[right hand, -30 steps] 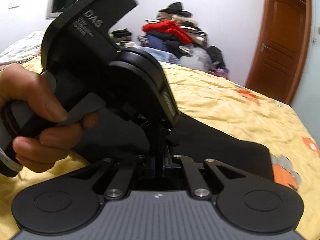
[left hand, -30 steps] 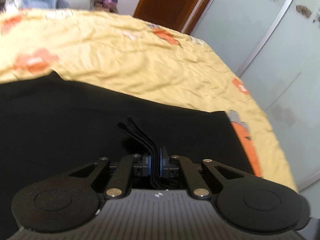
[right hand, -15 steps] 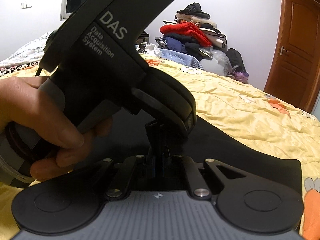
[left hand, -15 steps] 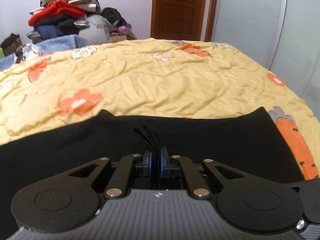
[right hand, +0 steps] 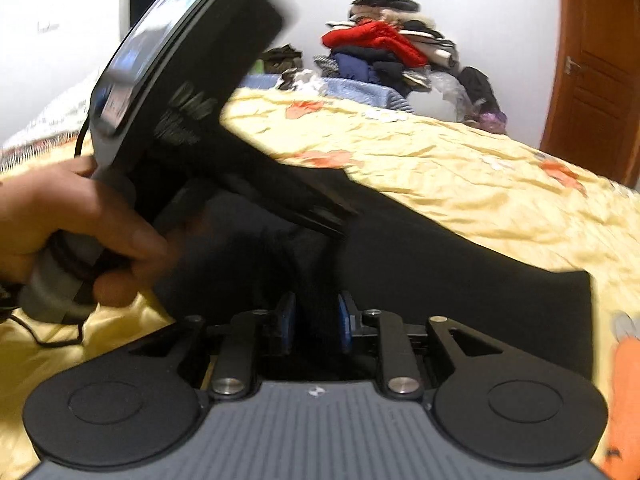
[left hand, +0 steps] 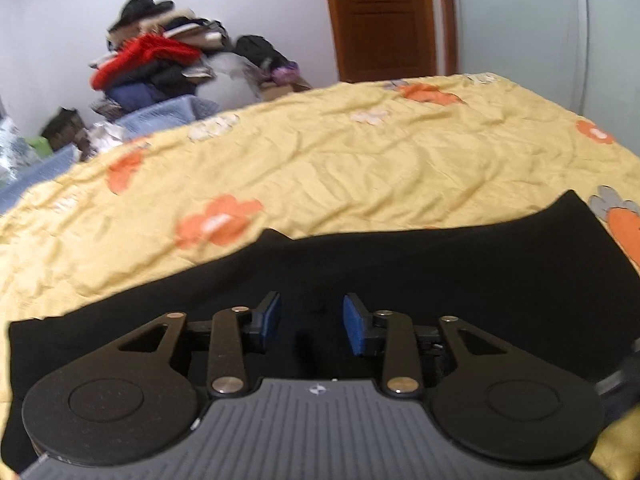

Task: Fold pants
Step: 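Fold the held trouser end over toward the left gripper and release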

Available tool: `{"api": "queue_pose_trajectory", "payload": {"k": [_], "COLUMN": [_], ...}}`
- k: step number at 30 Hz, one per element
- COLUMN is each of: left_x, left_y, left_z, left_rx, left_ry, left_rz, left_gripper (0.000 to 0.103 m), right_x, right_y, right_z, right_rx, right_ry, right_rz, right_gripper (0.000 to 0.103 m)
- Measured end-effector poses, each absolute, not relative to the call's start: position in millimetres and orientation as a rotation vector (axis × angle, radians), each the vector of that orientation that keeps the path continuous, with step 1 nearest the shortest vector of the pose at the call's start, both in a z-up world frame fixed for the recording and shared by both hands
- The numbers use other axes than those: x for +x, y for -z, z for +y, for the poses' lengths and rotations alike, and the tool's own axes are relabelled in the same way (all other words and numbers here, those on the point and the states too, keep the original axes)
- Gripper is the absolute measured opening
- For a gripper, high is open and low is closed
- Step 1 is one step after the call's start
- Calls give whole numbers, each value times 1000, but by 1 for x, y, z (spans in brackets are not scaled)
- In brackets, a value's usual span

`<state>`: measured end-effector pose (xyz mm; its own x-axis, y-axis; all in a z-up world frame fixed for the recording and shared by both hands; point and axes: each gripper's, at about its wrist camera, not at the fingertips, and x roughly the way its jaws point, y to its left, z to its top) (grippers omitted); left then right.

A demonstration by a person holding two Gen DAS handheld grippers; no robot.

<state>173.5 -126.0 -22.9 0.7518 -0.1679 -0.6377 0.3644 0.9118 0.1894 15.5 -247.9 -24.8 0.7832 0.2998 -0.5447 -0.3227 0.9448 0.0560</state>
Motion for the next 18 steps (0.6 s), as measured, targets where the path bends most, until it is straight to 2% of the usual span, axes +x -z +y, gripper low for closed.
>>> {"api": "queue_pose_trajectory", "payload": {"k": [5, 9, 14, 18], "left_x": [165, 148, 137, 129], "left_y": [14, 20, 42, 39], "left_z": [-129, -147, -164, -161], "left_rx": [234, 280, 376, 393], "left_ry": [345, 411, 429, 416], "left_rz": [683, 690, 718, 670], "left_gripper": [55, 67, 67, 70], "right_x": [18, 47, 115, 113], "right_y": [22, 27, 46, 45], "right_z": [-330, -376, -390, -392], "right_rx": [103, 249, 301, 307], "right_ry": [-104, -75, -73, -28], "right_rz": [568, 592, 669, 655], "right_gripper": [22, 22, 22, 22]}}
